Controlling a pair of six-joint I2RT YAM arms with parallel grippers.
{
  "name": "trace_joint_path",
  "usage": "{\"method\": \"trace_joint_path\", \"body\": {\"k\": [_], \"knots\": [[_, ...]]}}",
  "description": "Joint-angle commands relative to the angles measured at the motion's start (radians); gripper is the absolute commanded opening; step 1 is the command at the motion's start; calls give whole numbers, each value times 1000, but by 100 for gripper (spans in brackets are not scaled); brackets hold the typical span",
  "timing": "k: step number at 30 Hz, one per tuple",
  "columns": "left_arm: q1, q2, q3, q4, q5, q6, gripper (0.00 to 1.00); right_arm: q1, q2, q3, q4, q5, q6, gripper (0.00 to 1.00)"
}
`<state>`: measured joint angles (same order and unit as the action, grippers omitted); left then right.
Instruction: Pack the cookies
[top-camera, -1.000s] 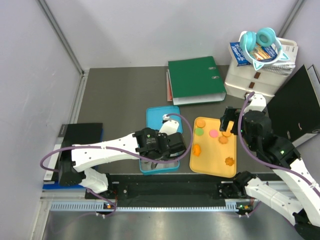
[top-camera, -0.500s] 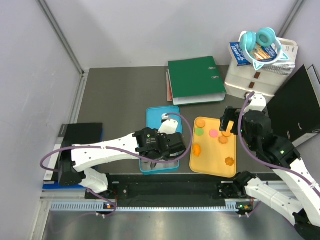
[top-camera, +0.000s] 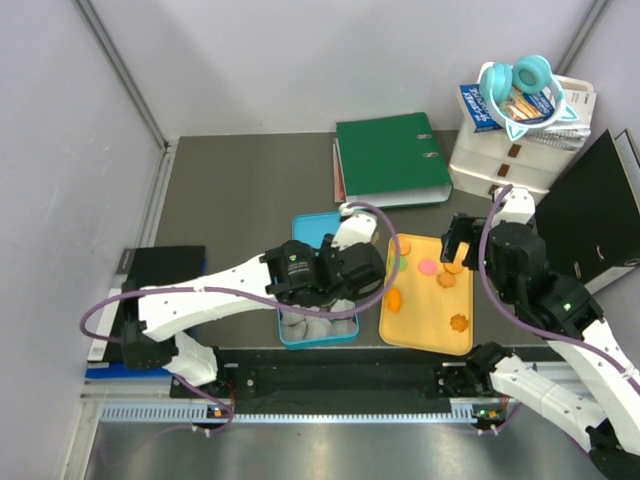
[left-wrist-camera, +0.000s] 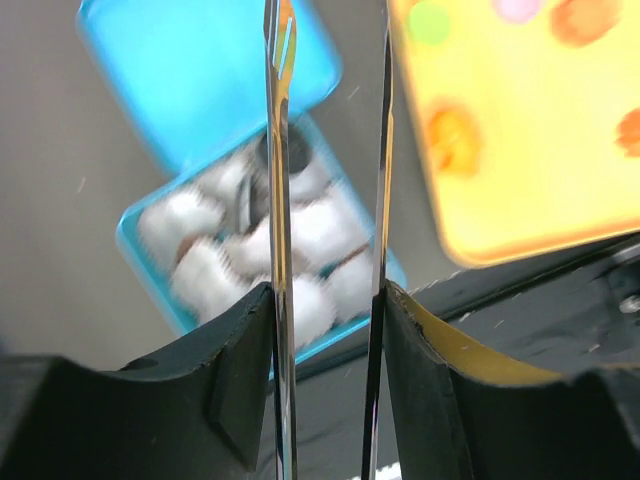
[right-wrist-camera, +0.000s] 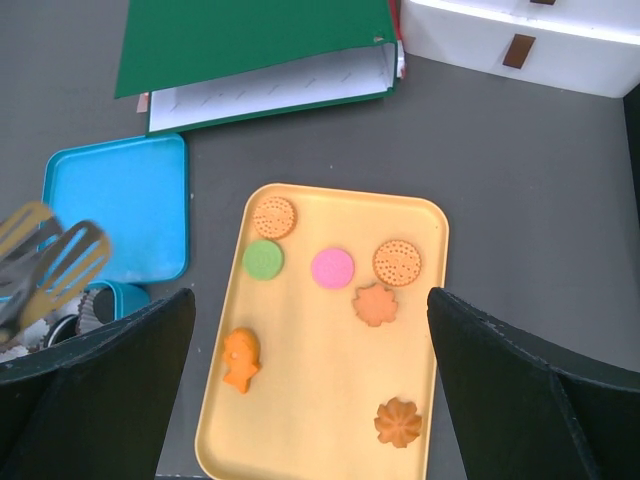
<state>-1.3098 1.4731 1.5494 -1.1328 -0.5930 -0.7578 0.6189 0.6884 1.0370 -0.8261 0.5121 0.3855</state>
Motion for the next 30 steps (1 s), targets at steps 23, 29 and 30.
{"method": "trace_joint_path", "body": {"k": [23,29,30], "knots": [[75,598,383,395,282,319,51,8,-73,38,-48,57,-19,99],[70,596,431,422,352,314,52,8,-67,34,-30,57,-19,99],[70,599,436,423,361,314,52,8,-67,35,-28,58,-17,99]]}}
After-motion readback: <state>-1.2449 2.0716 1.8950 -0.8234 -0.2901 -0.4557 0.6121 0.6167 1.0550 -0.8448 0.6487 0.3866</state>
